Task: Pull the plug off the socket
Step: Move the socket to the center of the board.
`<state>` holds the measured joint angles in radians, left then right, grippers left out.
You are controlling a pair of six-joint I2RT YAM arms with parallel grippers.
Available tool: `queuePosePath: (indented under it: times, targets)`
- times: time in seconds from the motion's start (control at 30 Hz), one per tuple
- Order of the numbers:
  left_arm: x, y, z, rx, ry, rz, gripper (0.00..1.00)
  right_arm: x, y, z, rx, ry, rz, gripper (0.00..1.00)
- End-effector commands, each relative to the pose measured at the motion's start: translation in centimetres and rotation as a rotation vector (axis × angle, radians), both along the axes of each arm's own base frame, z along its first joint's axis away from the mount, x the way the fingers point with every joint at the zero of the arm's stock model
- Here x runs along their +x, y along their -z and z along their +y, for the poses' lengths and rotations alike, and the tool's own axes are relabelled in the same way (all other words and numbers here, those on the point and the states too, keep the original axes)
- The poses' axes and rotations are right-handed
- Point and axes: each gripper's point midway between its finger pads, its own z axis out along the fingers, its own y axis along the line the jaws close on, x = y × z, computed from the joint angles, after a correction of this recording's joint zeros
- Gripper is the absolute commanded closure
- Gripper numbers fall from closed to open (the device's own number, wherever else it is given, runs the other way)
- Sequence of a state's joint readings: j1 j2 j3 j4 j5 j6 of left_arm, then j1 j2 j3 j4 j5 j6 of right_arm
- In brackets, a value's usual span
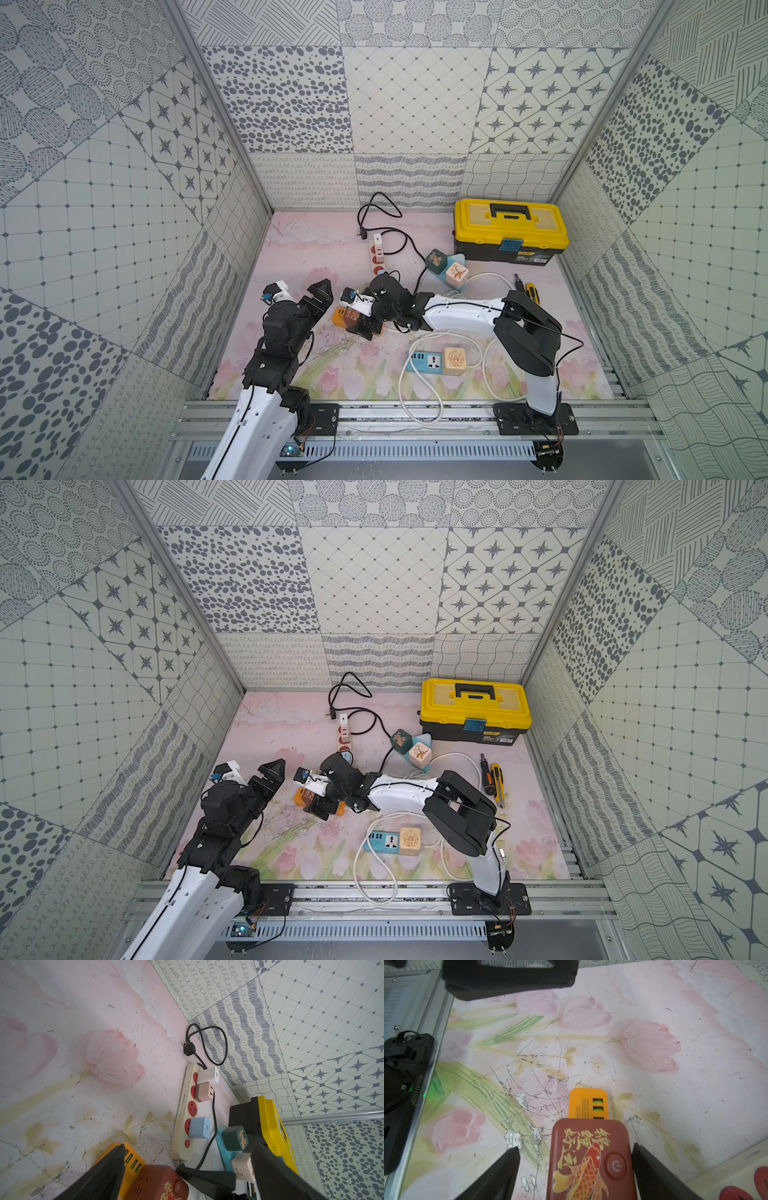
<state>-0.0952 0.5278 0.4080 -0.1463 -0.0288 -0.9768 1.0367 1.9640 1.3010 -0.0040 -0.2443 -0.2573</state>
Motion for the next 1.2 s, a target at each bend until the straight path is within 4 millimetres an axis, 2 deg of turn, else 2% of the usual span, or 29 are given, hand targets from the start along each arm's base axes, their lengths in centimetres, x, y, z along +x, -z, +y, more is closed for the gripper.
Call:
queuePosePath:
  times: [0.0, 0.2, 0.3, 0.5, 0.6, 0.77, 0.9, 1.07, 1.17]
  targets:
    - [-1.5, 2.8, 0.8, -0.015, -0.048, 0.117, 0.01, -0.1, 1.0, 0.3, -0.013, -0.020, 0.028, 0.17]
    - [-1.9, 3.7, 0.2, -0.045, -0.023, 0.149, 0.02, 0.6, 0.6, 0.0, 0.021, 0.007, 0.042, 0.32]
    - [-1.7, 4.2, -0.9, -0.096, 0.024, 0.157, 0.05, 1.1, -0.2, -1.0, 0.049, 0.043, 0.037, 0.38]
    - [-0.3, 5.6, -5.4, -0.291, 0.204, 0.177, 0.15, 1.6, -0.2, -5.4, 0.065, 0.137, 0.025, 0.41]
    - [0.3, 6.8, -7.6, -0.348, 0.286, 0.217, 0.30, 1.9, 0.1, -8.0, 0.052, 0.186, 0.039, 0.41]
    - [-0.1, 10.2, -10.8, -0.356, 0.358, 0.331, 0.33, 1.8, 0.4, -11.6, 0.048, 0.254, 0.051, 0.41]
    - [-0.1, 11.1, -13.2, -0.361, 0.399, 0.354, 0.34, 1.5, 0.6, -12.5, 0.040, 0.264, 0.052, 0.41]
    - [0.0, 12.2, -15.9, -0.337, 0.429, 0.419, 0.35, 1.4, 0.9, -12.6, 0.036, 0.266, 0.052, 0.41]
    - [-0.4, 14.1, -16.2, -0.321, 0.402, 0.496, 0.43, 1.4, 0.9, -12.5, 0.033, 0.264, 0.055, 0.41]
